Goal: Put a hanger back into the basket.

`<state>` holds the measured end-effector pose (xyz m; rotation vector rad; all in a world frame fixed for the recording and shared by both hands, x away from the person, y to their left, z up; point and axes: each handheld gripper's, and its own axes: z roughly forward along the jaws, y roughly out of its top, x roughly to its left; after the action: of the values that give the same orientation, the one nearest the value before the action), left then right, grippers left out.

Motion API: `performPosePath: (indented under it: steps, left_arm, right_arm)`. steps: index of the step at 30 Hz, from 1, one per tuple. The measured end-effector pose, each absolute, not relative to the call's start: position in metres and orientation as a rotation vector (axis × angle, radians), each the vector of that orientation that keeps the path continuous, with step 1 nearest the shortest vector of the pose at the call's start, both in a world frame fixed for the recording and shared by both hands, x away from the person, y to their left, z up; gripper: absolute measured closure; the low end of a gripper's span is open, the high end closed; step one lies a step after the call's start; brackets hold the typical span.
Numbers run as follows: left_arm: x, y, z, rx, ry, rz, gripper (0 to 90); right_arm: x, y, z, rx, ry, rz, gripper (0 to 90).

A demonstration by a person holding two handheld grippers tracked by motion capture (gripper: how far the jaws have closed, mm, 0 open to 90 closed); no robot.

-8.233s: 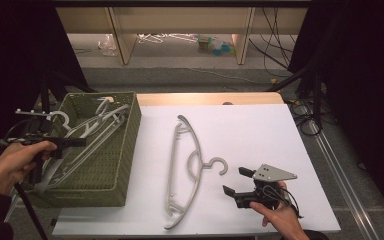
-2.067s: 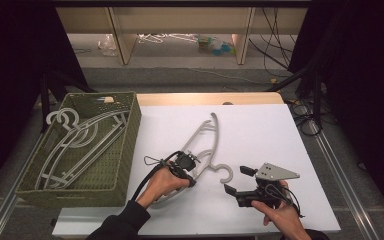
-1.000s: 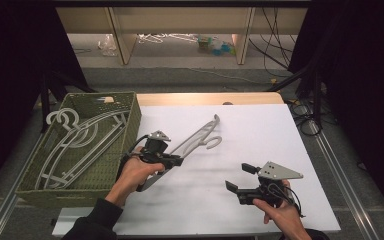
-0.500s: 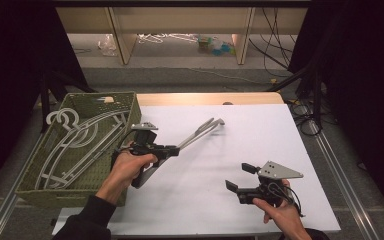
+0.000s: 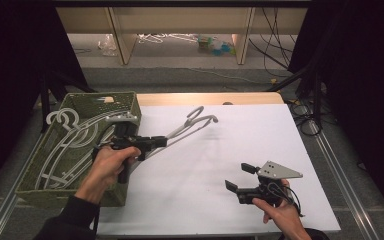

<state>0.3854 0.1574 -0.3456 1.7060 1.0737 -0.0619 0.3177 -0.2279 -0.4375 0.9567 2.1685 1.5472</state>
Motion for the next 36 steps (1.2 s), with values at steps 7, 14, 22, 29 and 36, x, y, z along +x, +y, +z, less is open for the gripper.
performPosePath:
  steps: [7, 14, 22, 29, 36]
  left_arm:
    - [0.382, 0.195, -0.320, 1.708, 0.987, 0.067, 81.7]
    - [0.367, 0.239, -0.299, 1.660, 1.022, 0.159, 81.6]
    - [0.347, 0.289, -0.292, 1.607, 1.086, 0.226, 81.7]
    - [0.331, 0.332, -0.292, 1.538, 1.139, 0.250, 81.6]
    - [0.322, 0.358, -0.301, 1.510, 1.196, 0.270, 81.6]
  right_arm:
    - [0.317, -0.227, -0.438, 0.981, 2.184, 1.552, 17.2]
    - [0.318, -0.226, -0.439, 0.999, 2.202, 1.548, 17.2]
    - [0.319, -0.223, -0.440, 0.984, 2.205, 1.549, 17.2]
    - [0.320, -0.223, -0.439, 0.970, 2.211, 1.519, 17.2]
    - [0.319, -0.223, -0.439, 1.000, 2.224, 1.515, 17.2]
